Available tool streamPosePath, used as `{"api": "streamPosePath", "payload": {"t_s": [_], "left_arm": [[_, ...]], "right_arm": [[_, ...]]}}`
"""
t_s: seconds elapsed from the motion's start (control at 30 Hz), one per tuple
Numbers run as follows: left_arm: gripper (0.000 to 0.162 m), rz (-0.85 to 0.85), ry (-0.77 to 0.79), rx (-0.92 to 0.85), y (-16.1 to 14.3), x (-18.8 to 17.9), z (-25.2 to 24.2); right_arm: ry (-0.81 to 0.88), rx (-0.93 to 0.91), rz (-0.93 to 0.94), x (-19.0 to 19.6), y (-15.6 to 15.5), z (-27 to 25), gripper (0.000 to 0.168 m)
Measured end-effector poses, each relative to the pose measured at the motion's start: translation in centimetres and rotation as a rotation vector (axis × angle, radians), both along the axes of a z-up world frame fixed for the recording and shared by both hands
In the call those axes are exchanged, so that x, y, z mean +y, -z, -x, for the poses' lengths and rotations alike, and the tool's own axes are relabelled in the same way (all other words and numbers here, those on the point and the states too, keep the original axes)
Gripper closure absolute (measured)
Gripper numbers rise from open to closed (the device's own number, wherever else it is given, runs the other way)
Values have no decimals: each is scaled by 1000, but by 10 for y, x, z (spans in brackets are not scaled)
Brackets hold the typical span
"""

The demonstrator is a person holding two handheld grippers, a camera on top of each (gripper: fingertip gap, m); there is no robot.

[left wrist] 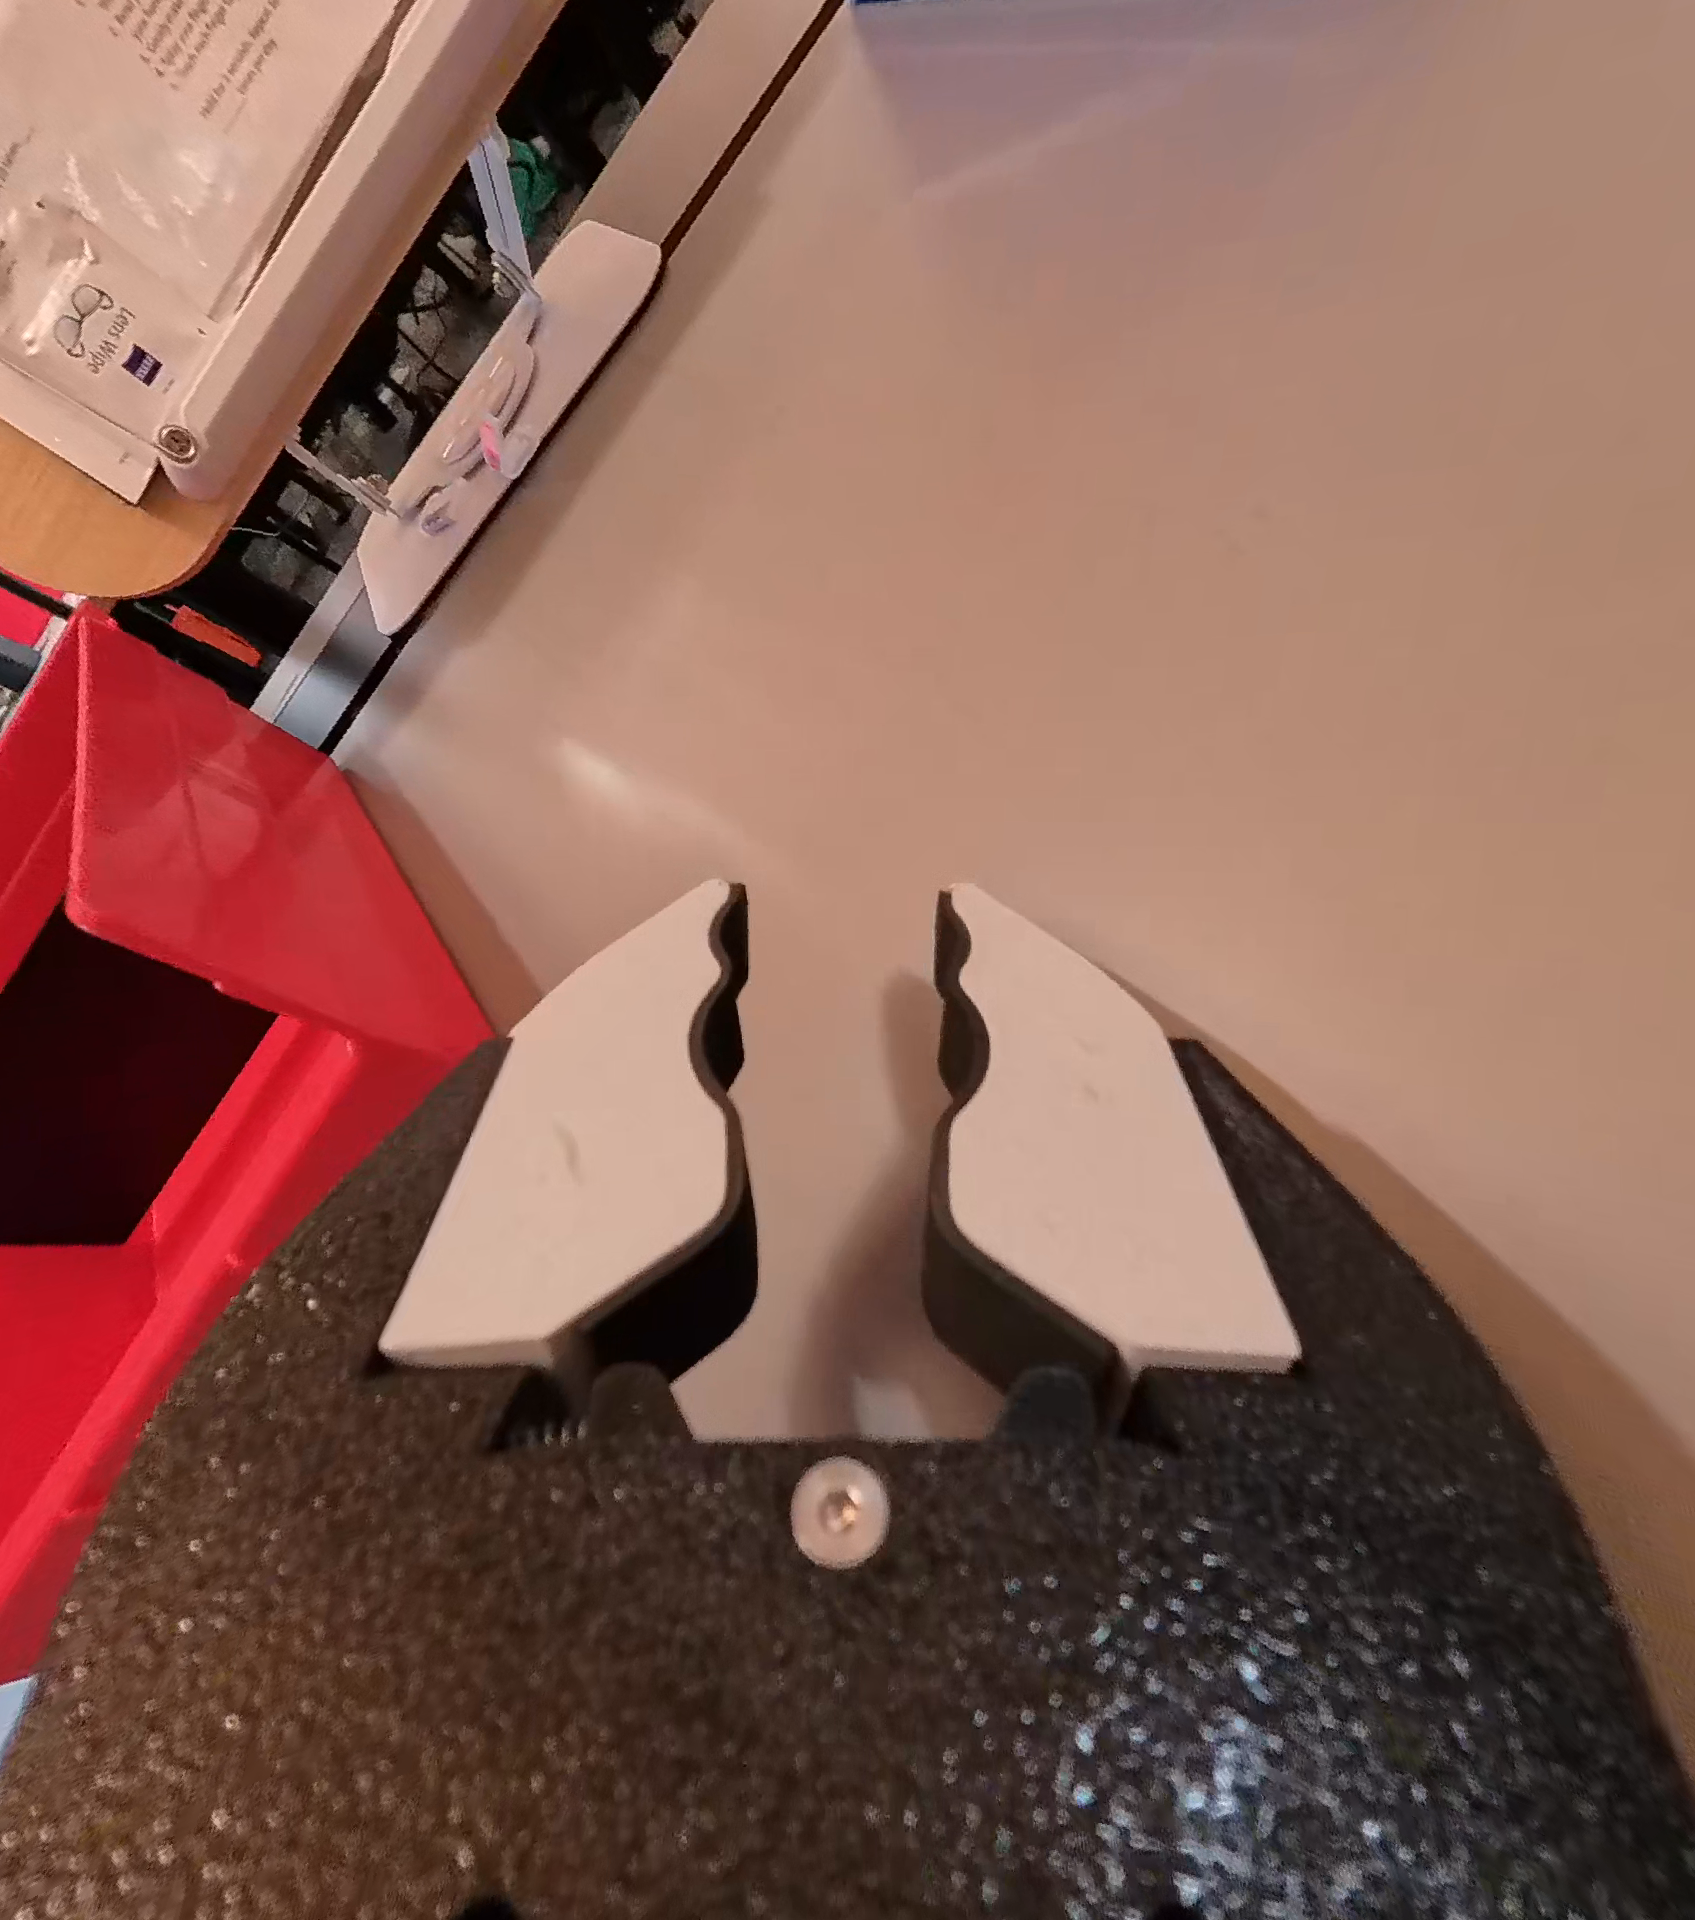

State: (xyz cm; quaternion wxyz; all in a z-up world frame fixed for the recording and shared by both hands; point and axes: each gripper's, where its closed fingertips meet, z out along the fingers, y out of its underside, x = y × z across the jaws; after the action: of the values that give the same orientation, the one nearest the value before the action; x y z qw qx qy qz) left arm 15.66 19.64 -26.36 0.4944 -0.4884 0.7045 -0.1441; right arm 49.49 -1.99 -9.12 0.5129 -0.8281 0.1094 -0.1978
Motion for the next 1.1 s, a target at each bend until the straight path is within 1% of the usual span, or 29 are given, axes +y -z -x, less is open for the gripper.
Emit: {"api": "streamPosePath", "payload": {"t_s": [0.03,0.13,0.17,0.2,0.23,0.27,0.3,0.4,0.43,0.53,0.63,0.7,0.8,0.87,0.93,0.97,1.03,1.1], "left_arm": [[128,-3,1,-1,0,0,0],[128,0,2,-2,0,0,0],[128,0,5,-4,-1,-1,0],[128,-1,8,-8,-1,-1,0],[128,-4,11,-11,-2,-2,0],[128,-6,15,-14,-2,-2,0],[128,-8,19,-18,-3,-3,1],[128,-10,22,-23,-3,-3,1],[128,-10,22,-22,-3,-3,1],[126,-9,22,-10,-2,-4,0],[123,9,21,-2,-1,-5,-3],[122,55,34,-19,-6,-12,-14],[114,168,95,-76,-29,-42,-51],[106,261,124,-129,-51,-66,-83],[89,352,140,-167,-71,-89,-118],[84,394,146,-170,-77,-99,-135],[79,454,116,-177,-86,-109,-169],[79,488,74,-189,-89,-111,-198]], "right_arm": [[-4,64,-34,12,4,3,165],[-17,310,-67,42,41,10,164],[-38,380,-22,48,60,15,163],[-49,428,74,48,81,19,157],[-25,423,179,44,99,17,138],[7,370,257,36,108,13,120],[21,307,286,31,108,9,113],[77,201,234,12,87,6,106],[102,178,224,1,81,8,101],[181,111,158,-37,69,19,95],[206,126,97,-71,79,46,87],[234,140,27,-87,87,62,87],[271,163,-80,-99,94,78,87],[290,128,-116,-100,92,79,88],[316,120,-93,-102,90,77,84],[331,119,-100,-101,87,77,83],[334,90,-127,-99,81,76,80],[354,68,-138,-100,78,74,79]]}}
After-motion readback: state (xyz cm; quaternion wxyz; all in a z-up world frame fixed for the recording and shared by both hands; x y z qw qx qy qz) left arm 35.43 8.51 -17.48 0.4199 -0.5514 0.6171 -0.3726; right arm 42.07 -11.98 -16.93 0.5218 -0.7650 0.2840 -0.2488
